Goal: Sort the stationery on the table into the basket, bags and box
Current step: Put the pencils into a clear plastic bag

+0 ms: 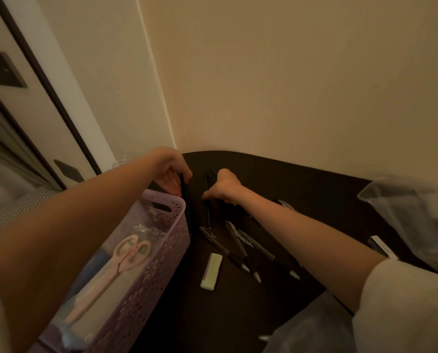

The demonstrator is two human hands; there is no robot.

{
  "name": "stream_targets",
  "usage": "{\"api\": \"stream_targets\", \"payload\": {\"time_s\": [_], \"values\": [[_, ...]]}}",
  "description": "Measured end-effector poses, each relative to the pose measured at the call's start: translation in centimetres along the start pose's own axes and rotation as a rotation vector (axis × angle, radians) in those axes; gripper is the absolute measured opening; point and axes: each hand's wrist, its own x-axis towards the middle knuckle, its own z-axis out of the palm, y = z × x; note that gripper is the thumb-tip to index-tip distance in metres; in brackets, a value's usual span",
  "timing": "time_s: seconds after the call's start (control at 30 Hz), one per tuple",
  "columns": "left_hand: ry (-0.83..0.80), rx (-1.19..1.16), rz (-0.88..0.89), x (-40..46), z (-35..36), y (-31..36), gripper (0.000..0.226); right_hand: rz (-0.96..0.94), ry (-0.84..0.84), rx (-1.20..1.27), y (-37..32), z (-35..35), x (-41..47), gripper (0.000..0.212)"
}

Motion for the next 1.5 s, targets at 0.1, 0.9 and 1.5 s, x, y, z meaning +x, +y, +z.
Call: {"api": "stream_targets", "payload": {"time_s": [0.1,0.9,1.5], "values": [[0.020,-0.053,0.039,-0.5,0.0,-0.4,0.032,0.016,0.003,-0.014,0.0,0.2,-0.5,0.036],[0.084,-0.372,0.716,-25.9,1.6,1.4,0.017,-0.173,0.173,0.842,1.3,-10.0,-25.9,0.020],[0.070,-0.493,0.942,-36.0,15.1,-1.1,0.019,-0.194,0.282,0.464,8.1,-8.1,-40.4,0.022]]}}
